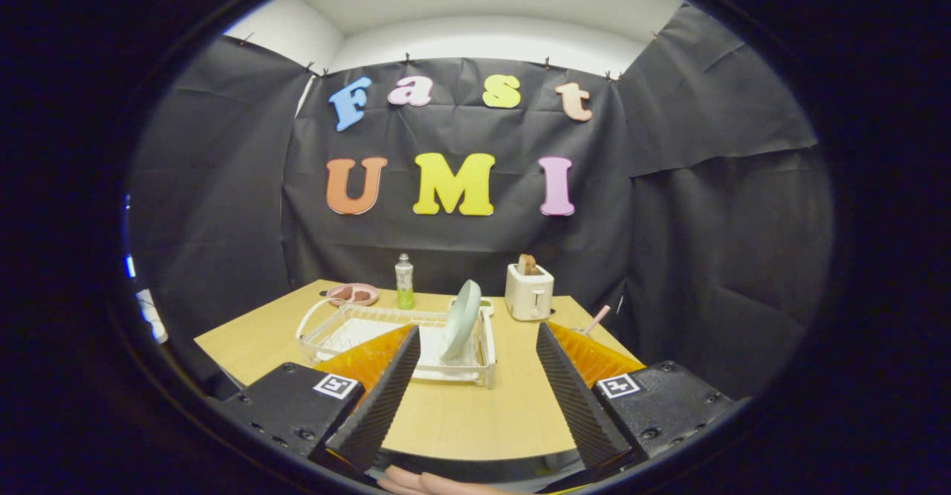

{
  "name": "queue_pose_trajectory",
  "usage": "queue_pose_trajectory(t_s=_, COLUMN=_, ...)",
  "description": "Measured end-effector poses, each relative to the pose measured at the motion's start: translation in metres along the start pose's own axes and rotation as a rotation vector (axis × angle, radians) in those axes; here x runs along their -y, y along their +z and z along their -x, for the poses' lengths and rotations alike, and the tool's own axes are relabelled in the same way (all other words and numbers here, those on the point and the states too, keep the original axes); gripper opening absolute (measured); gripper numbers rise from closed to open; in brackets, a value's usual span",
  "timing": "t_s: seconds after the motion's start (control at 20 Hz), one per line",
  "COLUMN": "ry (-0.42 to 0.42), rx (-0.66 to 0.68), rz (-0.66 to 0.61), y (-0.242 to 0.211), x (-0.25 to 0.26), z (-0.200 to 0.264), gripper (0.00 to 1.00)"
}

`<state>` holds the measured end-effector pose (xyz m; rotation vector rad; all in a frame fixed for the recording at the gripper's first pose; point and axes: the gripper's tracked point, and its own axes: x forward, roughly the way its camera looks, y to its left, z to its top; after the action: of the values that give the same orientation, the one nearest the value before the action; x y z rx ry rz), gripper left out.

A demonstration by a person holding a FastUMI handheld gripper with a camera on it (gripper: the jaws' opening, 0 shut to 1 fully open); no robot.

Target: Take the plate from the dish rack, then take the spoon from the basket and place it into the plate.

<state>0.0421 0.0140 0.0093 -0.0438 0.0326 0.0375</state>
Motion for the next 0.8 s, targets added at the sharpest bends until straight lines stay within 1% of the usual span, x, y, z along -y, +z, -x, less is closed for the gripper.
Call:
queue_pose_trajectory(t_s=0.1, ry=-0.014, rx=-0.016, rz=0.026, y=0.007, x=-0.003, z=-0.028, gripper=1.00)
queue_pose_trajectory(t_s=0.2, ry=-0.028, rx=-0.050, rz=0.060, y=0.014, x=-0.008, z=-0.065, gripper=1.00)
queue_pose_trajectory(t_s=0.25, ry=-0.026, rx=-0.072, rz=0.075, y=0.017, x=-0.012, z=-0.085, gripper=1.00)
queue_pose_trajectory(t_s=0.3, ry=-0.005, rx=-0.091, rz=0.085, y=0.022, x=-0.019, z=-0.105, gripper=1.00)
queue_pose_trajectory(t_s=0.45, ry=-0.006, rx=-0.170, rz=0.095, y=0.035, x=-0.025, z=-0.167, gripper=1.00)
queue_pose_trajectory(t_s=0.55, ry=-0.001, rx=-0.246, rz=0.093, y=0.041, x=-0.030, z=-0.205, gripper=1.00)
queue_pose_trajectory(t_s=0.65, ry=0.034, rx=-0.322, rz=0.096, y=0.047, x=-0.042, z=-0.237, gripper=1.00)
queue_pose_trajectory(t_s=0.7, ry=0.036, rx=-0.372, rz=0.099, y=0.047, x=-0.045, z=-0.252, gripper=1.00)
queue_pose_trajectory(t_s=0.8, ry=0.078, rx=-0.506, rz=0.125, y=0.037, x=-0.060, z=-0.278, gripper=1.00)
